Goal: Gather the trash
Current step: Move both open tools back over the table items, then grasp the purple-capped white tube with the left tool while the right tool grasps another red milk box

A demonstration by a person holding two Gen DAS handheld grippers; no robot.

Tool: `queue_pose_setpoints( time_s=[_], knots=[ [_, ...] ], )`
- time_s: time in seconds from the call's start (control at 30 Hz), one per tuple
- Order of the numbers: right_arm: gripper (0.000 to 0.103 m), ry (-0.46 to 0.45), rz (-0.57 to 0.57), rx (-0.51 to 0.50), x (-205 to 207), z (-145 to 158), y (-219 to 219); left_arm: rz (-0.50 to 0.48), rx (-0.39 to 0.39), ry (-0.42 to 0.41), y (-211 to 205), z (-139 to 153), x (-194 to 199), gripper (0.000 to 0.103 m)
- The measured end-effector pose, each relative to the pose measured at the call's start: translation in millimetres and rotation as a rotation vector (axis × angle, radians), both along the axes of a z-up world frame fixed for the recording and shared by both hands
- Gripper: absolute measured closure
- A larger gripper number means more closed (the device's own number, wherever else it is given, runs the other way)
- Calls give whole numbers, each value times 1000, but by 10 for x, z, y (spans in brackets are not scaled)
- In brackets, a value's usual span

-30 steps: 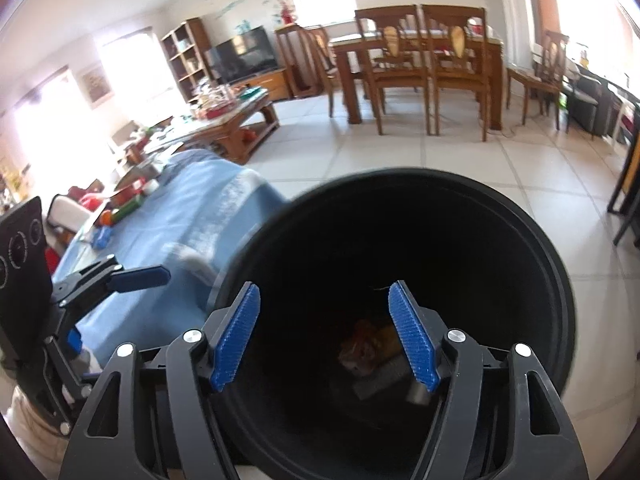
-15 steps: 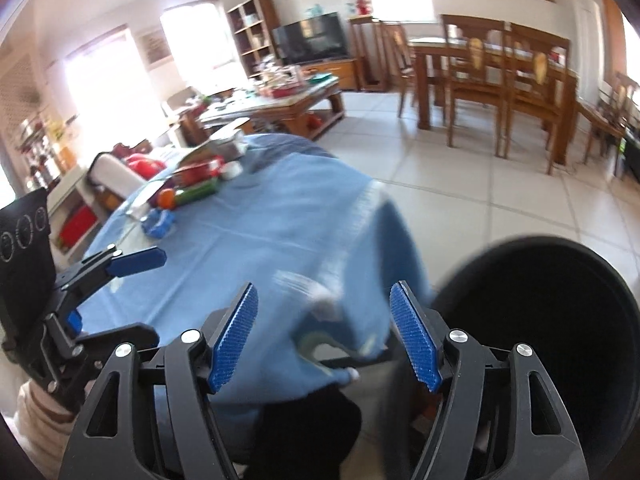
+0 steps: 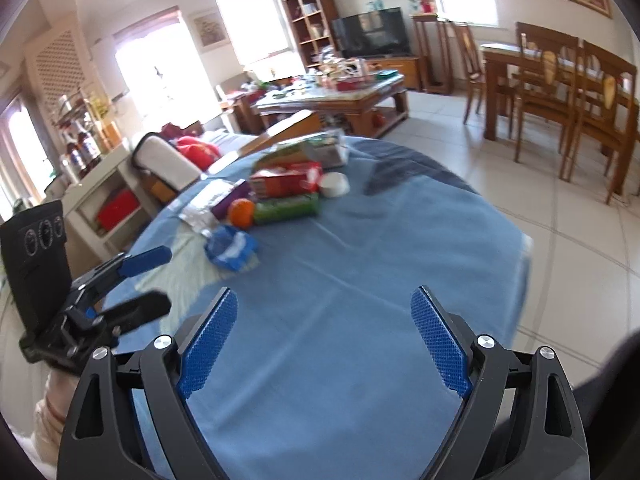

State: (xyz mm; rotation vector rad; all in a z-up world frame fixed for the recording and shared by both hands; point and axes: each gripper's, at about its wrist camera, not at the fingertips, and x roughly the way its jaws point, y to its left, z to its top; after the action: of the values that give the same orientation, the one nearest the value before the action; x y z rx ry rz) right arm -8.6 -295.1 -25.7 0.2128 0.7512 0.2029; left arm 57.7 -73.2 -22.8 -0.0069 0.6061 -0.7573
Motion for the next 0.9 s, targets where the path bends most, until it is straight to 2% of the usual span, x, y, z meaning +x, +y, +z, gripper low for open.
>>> queue_pose_setpoints(
  time_s=[0.23,0.47,0.57,0.63,0.8,0.9],
  knots=[
    [16,6,43,27,658,-56,331,141,94,23,370,6,728,6],
    [16,18,30,13,1283,-103,463,161,185,91,393,-67,1318,6],
    [16,32,27,-3,1547,-133,524,144,218,114,330,-142,1434,9],
    [16,40,24,-14,1697,-170,565,138,233,125,291,-197,1454,17],
    [16,76,18,-75,2042,-303,668,142,281,164,291,-361,1523,29],
    [16,106,26,-100,2225,-412,763,134,303,167,287,-407,1522,31]
  ],
)
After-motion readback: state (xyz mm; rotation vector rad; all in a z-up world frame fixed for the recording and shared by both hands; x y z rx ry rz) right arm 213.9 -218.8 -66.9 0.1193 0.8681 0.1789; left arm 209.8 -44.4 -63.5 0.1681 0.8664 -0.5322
